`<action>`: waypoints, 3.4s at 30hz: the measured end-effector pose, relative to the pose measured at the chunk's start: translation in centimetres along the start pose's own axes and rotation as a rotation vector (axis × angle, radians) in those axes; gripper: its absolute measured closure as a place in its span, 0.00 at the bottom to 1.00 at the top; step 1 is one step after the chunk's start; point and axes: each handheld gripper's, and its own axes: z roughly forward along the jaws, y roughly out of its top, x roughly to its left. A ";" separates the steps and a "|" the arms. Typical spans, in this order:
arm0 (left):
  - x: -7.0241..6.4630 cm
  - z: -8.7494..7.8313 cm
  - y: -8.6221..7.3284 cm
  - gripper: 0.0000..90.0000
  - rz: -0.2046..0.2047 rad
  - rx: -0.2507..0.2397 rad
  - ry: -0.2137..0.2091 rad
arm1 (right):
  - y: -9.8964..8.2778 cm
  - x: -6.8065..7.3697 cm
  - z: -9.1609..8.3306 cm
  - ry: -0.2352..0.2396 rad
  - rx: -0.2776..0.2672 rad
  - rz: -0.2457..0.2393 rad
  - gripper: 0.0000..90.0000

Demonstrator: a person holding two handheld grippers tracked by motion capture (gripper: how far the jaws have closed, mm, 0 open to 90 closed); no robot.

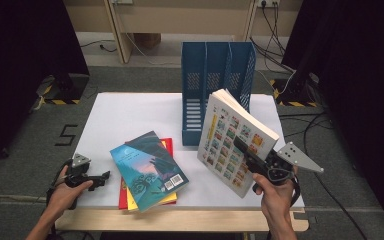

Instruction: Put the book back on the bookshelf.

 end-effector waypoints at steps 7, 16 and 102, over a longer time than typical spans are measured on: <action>0.0 0.0 -0.1 0.11 -0.003 -0.008 0.000 | 1.4 0.8 2.2 -0.016 0.025 -0.053 0.82; 0.0 0.0 -0.1 0.10 -0.005 -0.008 -0.004 | 3.1 0.6 4.6 -0.025 0.018 -0.052 0.82; 0.0 0.1 -0.1 0.09 -0.004 -0.006 -0.005 | 1.0 -4.7 27.3 -0.379 0.016 -0.005 0.82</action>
